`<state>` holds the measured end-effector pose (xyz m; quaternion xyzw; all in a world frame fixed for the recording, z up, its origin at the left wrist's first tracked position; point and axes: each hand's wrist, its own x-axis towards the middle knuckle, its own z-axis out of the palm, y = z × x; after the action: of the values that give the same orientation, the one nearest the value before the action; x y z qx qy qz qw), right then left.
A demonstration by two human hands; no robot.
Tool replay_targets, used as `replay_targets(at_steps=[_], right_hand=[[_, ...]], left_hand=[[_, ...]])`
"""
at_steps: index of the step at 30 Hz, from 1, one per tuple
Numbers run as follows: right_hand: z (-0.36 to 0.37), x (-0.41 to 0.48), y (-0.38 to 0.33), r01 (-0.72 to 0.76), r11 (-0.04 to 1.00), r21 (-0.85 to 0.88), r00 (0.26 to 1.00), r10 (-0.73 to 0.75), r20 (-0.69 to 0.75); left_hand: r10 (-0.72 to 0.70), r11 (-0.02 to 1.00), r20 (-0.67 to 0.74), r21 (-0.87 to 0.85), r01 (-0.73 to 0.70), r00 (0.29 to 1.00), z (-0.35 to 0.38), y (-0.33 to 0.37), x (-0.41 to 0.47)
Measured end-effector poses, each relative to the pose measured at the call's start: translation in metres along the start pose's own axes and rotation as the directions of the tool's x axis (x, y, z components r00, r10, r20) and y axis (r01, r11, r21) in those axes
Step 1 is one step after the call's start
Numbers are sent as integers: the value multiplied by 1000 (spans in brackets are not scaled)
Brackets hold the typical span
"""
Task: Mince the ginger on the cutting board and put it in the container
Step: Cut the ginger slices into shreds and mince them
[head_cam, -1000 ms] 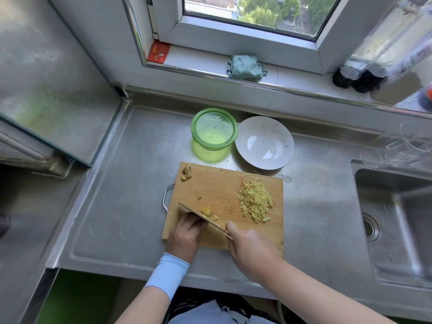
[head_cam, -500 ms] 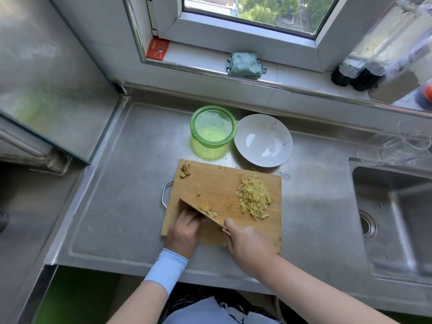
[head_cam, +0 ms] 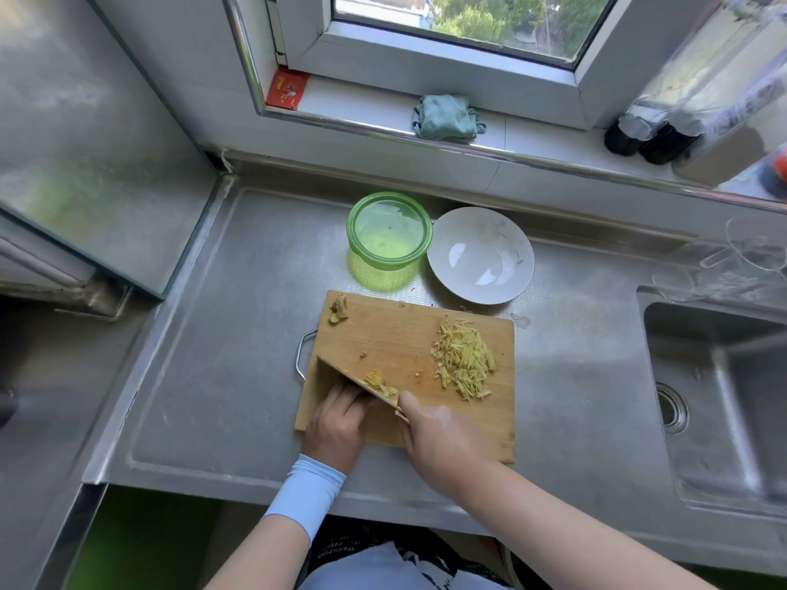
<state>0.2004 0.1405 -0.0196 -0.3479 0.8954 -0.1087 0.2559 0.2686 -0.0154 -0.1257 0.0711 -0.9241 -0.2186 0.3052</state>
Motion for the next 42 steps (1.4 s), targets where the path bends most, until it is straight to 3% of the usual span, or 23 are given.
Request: replay_targets(at_steps=[14, 21, 29, 42], right_hand=[[1, -9, 8, -23, 999, 36, 1000, 23, 4], [4, -1, 2, -28, 999, 21, 999, 28, 20], [4, -8, 8, -62, 998, 20, 998, 61, 15], [3, 1, 2, -13, 999, 32, 1000, 13, 6]], left_hand=[[36, 999, 12, -26, -36, 999, 0, -3, -5], [-31, 999, 27, 24, 30, 999, 4, -1, -7], [-18, 999, 6, -44, 18, 1000, 2, -1, -5], [-23, 1000, -13, 3, 23, 1000, -1, 3, -3]])
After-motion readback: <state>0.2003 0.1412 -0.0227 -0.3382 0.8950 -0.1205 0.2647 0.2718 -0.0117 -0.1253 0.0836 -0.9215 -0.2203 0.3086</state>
